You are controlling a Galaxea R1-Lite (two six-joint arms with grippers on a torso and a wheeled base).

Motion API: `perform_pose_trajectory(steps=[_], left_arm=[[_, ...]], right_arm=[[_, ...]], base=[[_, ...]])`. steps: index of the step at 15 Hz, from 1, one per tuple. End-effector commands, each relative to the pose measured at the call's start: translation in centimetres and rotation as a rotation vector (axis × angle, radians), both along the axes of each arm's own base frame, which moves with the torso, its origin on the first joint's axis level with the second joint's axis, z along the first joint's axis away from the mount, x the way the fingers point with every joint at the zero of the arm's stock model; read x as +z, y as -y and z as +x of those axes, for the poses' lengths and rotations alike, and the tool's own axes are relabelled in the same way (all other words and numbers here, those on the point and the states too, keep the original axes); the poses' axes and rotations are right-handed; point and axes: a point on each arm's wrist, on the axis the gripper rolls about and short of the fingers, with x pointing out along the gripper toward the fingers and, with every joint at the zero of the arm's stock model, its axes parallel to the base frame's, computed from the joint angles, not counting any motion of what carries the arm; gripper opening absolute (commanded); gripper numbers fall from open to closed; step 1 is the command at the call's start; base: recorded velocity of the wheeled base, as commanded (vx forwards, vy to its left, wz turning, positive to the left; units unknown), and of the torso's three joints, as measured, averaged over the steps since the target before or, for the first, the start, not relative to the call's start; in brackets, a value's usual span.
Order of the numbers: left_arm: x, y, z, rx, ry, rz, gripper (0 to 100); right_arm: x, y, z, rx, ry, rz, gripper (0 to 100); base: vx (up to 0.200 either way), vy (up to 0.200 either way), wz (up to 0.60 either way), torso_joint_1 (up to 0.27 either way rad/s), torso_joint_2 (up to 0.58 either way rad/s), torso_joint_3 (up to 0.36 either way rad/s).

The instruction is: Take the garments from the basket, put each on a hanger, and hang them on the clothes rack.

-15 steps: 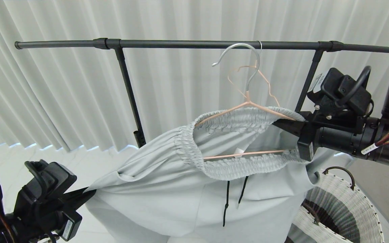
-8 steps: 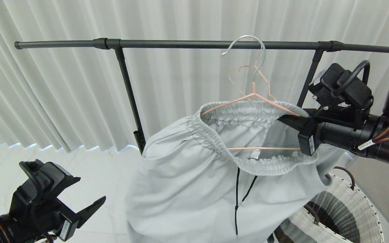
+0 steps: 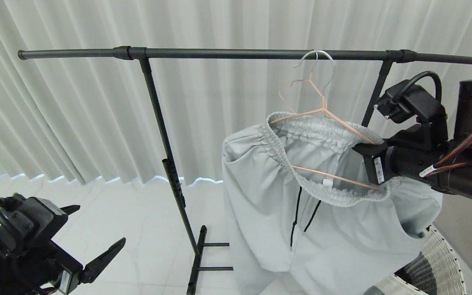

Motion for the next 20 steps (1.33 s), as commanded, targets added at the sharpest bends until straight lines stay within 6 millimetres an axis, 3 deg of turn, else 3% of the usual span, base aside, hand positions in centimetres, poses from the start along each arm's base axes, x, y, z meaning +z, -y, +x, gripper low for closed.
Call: perform_pose_trajectory(steps=[1,3,8,14,20], left_arm=[[0.4,0.0,-0.2,0.001,0.027,0.000,100],[1.0,0.0,-0.1,0.006,0.051,-0.008,100],[1.1,0.0,0.0,0.005,0.055,-0.005,100],[1.0,0.1,-0.1,-0.005,0.051,-0.003,100],[0.9,0.6,-0.2,-0.041,0.048,-0.001,100]], right_arm=[[0.1,-0.1,0.2,-0.035,-0.033,0.014,0],[0.1,-0.7,0.9,-0.082,-0.062,0.064,0],[0.7,-2.1,2.9,-0.130,-0.044,0.085,0],[1.7,-2.5,3.5,-0.128,-0.018,0.108,0],[1.8,-3.7,5.1,-0.132,-0.009,0.112,0]], base=[[0.000,0.000,0.00,0.000,0.00,0.000],[0.000,0.000,0.00,0.000,0.00,0.000],[0.200,0.000,0.00,-0.002,0.00,0.005],[0.200,0.000,0.00,0.009,0.00,0.002],[0.000,0.000,0.00,0.000,0.00,0.000]])
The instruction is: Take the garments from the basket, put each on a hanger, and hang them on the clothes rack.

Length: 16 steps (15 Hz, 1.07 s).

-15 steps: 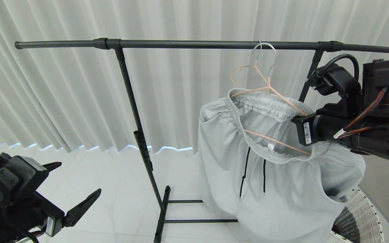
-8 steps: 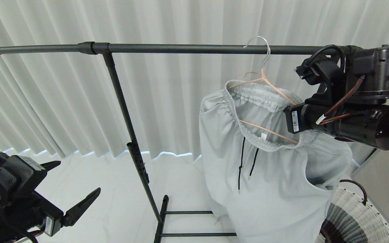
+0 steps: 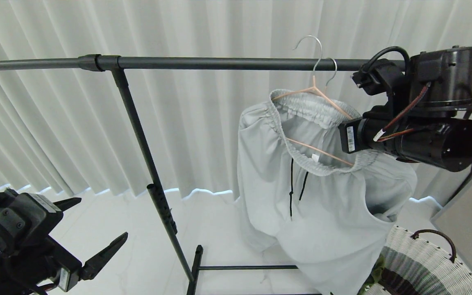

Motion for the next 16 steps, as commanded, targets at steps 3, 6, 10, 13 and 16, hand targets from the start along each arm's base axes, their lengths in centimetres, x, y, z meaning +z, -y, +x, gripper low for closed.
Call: perform_pose_trajectory(steps=[3,6,10,13,16], left_arm=[[-0.1,0.0,-0.1,0.019,0.000,0.006,100],[-0.1,0.0,-0.2,0.024,0.002,0.007,100],[-0.1,-0.1,-0.2,0.024,0.000,0.007,100],[-0.2,-0.1,-0.3,0.024,-0.001,0.007,100],[-0.2,-0.1,-0.3,0.024,-0.001,0.007,100]], right_arm=[[-0.3,-2.2,2.5,-0.023,0.008,-0.009,0],[-1.1,-3.3,3.9,-0.041,0.001,-0.023,0],[-2.0,-3.8,4.5,-0.043,-0.014,-0.036,0],[-2.1,-3.9,4.5,-0.046,-0.016,-0.039,0],[-2.1,-3.9,4.6,-0.048,-0.013,-0.037,0]], base=[[0.000,0.000,0.00,0.000,0.00,0.000],[0.000,0.000,0.00,0.000,0.00,0.000],[0.000,0.000,0.00,0.000,0.00,0.000],[0.000,0.000,0.00,0.000,0.00,0.000],[0.000,0.000,0.00,0.000,0.00,0.000]])
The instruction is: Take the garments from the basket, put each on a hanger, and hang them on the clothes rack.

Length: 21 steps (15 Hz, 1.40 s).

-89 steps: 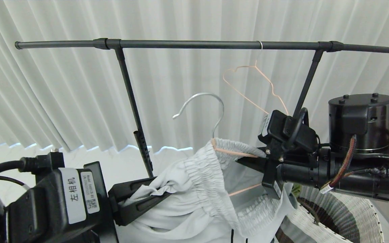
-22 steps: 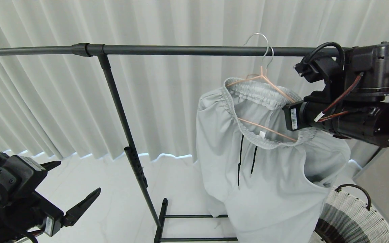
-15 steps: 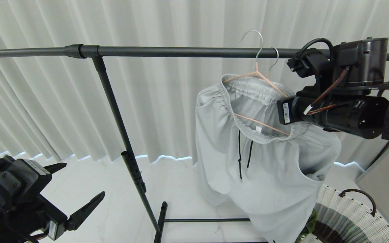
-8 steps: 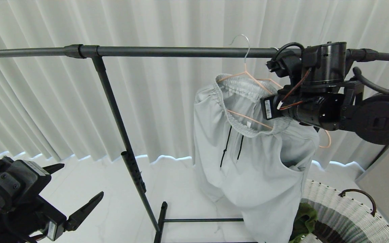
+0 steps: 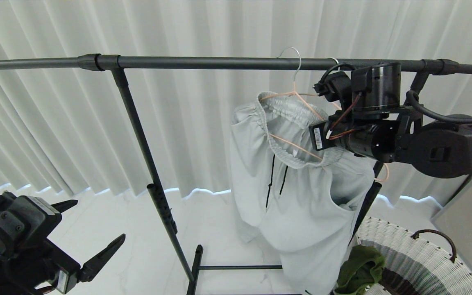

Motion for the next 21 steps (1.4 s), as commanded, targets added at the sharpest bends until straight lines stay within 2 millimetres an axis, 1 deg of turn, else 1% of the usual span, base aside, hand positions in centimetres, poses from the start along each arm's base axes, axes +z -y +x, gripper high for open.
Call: perform_pose_trajectory(steps=[1,4,7,13,14,16,19,21], left_arm=[[0.0,0.0,0.0,0.000,-0.001,0.000,100],[-0.1,0.0,-0.3,0.000,0.002,0.000,100],[-0.3,0.0,-0.7,-0.002,0.002,0.001,100],[-0.3,0.0,-0.7,-0.002,0.005,0.001,100],[-0.3,0.0,-0.7,-0.002,0.005,0.001,100],[-0.3,-0.1,-0.7,-0.001,0.005,0.001,100],[-0.3,0.0,-0.7,-0.003,0.003,-0.001,100],[-0.3,0.0,-0.7,-0.003,0.005,-0.001,100]], right_arm=[[0.0,-0.1,0.2,-0.004,0.001,-0.001,0],[0.0,-0.4,0.8,-0.009,0.008,0.004,0],[-0.5,-0.8,1.5,-0.041,0.008,-0.007,0],[-0.6,-1.2,1.2,-0.035,0.005,-0.004,0],[-0.5,-1.2,1.0,-0.032,0.006,-0.002,100],[-0.4,-1.5,0.8,-0.022,0.009,0.004,100],[0.1,-2.2,0.3,-0.009,0.046,0.080,100],[1.0,-2.4,-0.7,0.007,0.055,0.129,100]], base=[[0.000,0.000,0.00,0.000,0.00,0.000],[0.000,0.000,0.00,0.000,0.00,0.000],[0.000,0.000,0.00,0.000,0.00,0.000],[0.000,0.000,0.00,0.000,0.00,0.000],[0.000,0.000,0.00,0.000,0.00,0.000],[0.000,0.000,0.00,0.000,0.00,0.000],[0.000,0.000,0.00,0.000,0.00,0.000],[0.000,0.000,0.00,0.000,0.00,0.000]])
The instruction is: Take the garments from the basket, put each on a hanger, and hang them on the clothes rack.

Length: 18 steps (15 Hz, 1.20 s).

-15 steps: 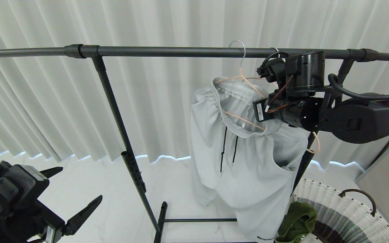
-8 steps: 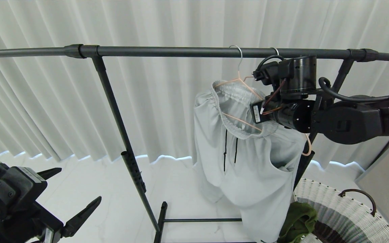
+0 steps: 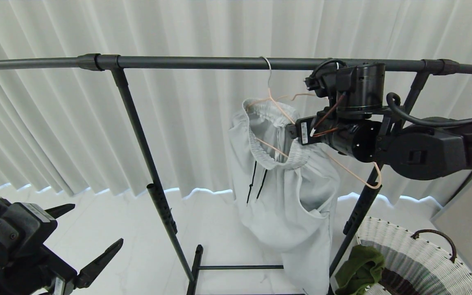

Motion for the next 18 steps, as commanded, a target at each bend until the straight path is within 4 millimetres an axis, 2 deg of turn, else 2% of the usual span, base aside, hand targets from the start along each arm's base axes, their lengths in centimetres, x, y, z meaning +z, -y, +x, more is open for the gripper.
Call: perform_pose_trajectory(steps=[1,4,8,11,14,17,18], left_arm=[[0.0,0.0,0.0,0.000,-0.001,-0.001,100],[0.0,0.0,0.0,-0.001,-0.001,0.000,100],[0.0,0.0,0.0,0.001,0.001,0.000,100],[0.1,0.0,0.0,0.001,0.004,0.000,100],[0.1,0.0,-0.1,0.003,0.006,-0.005,100],[0.1,-0.3,0.0,0.031,0.004,-0.009,100],[0.1,-0.3,0.0,0.031,0.004,-0.009,100]], right_arm=[[1.2,-0.1,-1.4,0.025,0.015,0.044,100],[1.3,0.2,-3.3,0.056,0.001,0.064,100],[-0.2,1.2,-5.4,0.136,-0.048,-0.001,100],[-0.1,1.2,-5.6,0.187,-0.041,-0.025,100],[0.2,1.9,-5.6,0.165,-0.037,-0.023,100],[-0.1,5.6,-7.0,0.020,-0.086,-0.121,100],[-0.1,5.8,-7.2,0.018,-0.091,-0.128,100]], base=[[0.000,0.000,0.00,0.000,0.00,0.000],[0.000,0.000,0.00,0.000,0.00,0.000],[0.000,0.000,0.00,0.000,0.00,0.000],[0.000,0.000,0.00,0.000,0.00,0.000],[0.000,0.000,0.00,0.000,0.00,0.000],[0.000,0.000,0.00,0.000,0.00,0.000],[0.000,0.000,0.00,0.000,0.00,0.000]])
